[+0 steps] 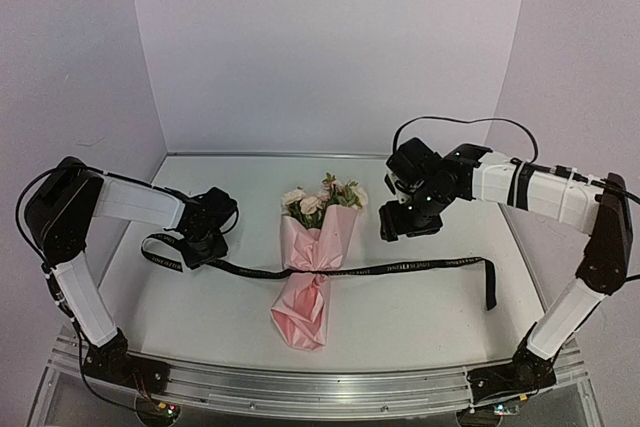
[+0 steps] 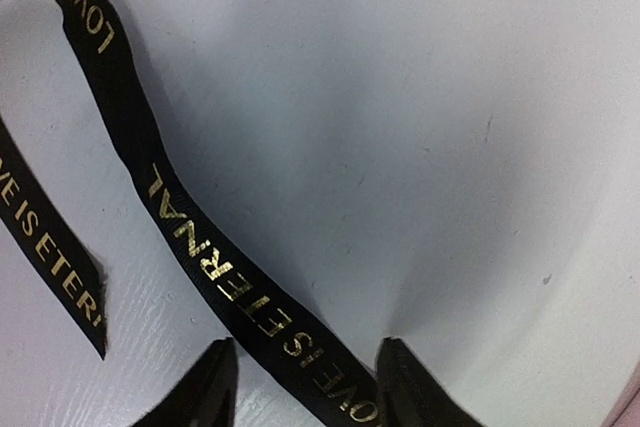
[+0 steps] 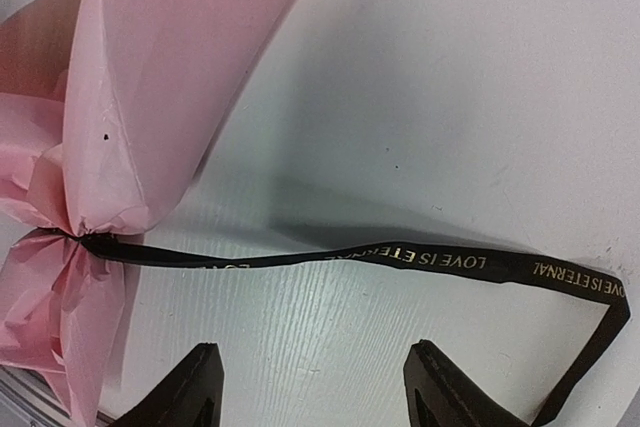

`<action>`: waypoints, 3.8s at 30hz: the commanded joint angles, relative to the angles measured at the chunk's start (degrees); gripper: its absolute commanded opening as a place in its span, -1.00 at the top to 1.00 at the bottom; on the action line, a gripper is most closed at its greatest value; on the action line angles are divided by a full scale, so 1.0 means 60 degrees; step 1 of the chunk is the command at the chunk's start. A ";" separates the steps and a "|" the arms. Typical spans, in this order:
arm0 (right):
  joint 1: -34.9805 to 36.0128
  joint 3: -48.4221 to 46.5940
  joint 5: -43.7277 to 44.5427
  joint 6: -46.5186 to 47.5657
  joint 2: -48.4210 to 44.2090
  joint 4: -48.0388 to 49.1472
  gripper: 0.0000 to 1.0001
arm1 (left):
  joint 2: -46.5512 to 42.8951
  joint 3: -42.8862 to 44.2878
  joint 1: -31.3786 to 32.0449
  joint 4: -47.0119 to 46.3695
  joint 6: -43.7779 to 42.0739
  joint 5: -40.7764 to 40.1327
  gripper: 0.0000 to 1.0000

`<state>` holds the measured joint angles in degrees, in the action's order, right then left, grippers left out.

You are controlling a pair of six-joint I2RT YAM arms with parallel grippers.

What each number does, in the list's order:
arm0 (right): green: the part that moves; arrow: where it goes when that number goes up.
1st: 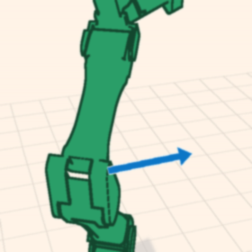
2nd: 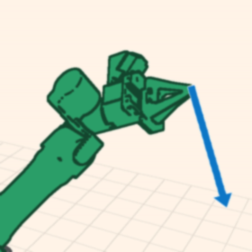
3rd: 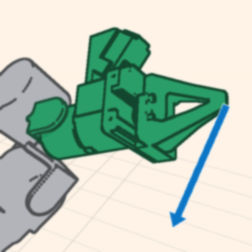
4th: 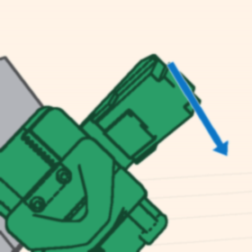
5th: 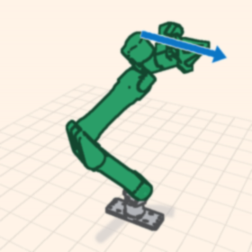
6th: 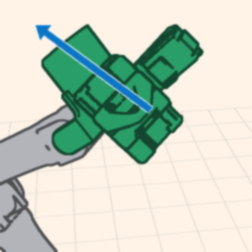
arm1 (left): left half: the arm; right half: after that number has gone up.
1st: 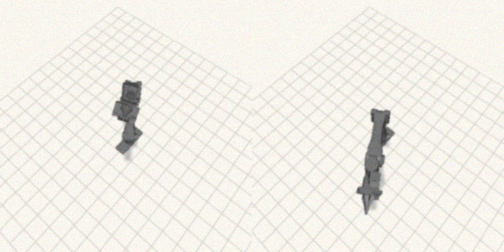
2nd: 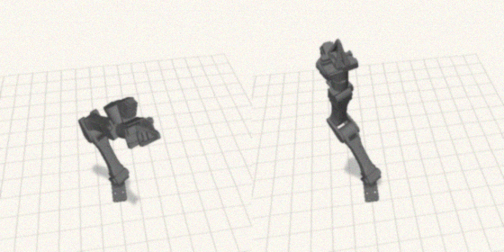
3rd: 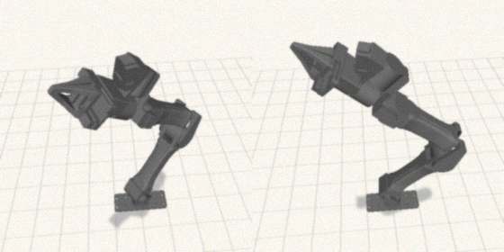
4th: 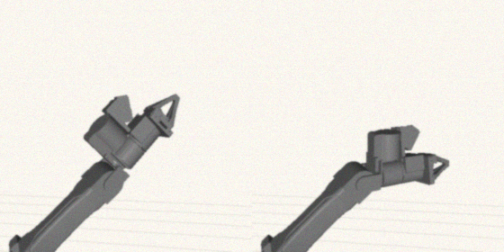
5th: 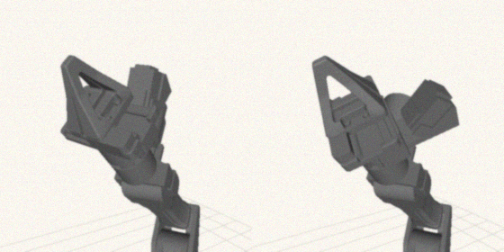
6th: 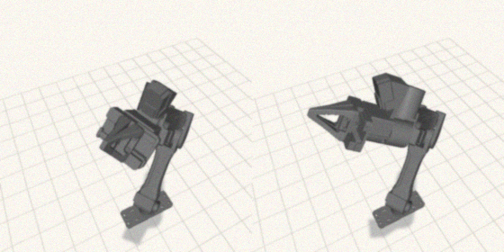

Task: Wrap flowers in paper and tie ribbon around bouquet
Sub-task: Pick up the left side of the half-tied ribbon, then pass from the left arm to the right, then place the left side of the half-tied ribbon on the folded bouquet.

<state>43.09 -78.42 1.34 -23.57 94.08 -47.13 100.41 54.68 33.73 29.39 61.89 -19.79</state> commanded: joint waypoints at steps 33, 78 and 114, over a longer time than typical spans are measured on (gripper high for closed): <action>0.2562 -0.2292 -0.2739 0.1031 0.2767 0.4901 -0.27 | -0.3391 0.0129 0.0209 -0.3292 -0.1287 0.7734 0.99; 0.3775 -0.2134 0.1961 0.0600 0.3028 0.4959 1.00 | -0.4982 -0.0915 0.0134 -0.1976 -0.2130 0.6591 0.56; 0.2546 0.0406 0.2128 -0.0530 0.1211 0.3767 1.00 | -0.2128 -0.0661 0.1704 -0.6135 -0.4453 0.6853 0.29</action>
<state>58.78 -76.09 14.51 -25.10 102.78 -22.52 90.02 50.75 43.83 -3.70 37.35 20.94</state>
